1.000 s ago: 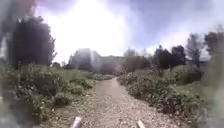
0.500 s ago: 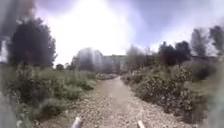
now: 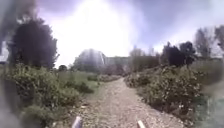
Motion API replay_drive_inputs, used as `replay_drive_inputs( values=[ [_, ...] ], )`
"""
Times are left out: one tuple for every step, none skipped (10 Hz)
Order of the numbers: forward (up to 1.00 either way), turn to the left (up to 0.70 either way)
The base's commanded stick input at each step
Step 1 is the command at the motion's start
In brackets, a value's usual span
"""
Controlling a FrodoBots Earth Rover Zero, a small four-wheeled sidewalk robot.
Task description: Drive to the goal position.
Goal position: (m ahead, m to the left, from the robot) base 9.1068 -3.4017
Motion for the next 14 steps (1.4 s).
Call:
replay_drive_inputs(
  values=[
    [0.7, -0.07],
    [0.7, -0.28],
    [0.7, -0.35],
    [0.7, -0.13],
    [0.7, -0.04],
    [0.7, 0.0],
    [0.7, 0.0],
    [0.7, 0.0],
    [0.7, 0.0],
    [0.7, 0.0],
    [0.7, 0.0],
    [0.7, 0.0],
    [0.7, 0.0],
    [0.7, 0.0]
  ],
)
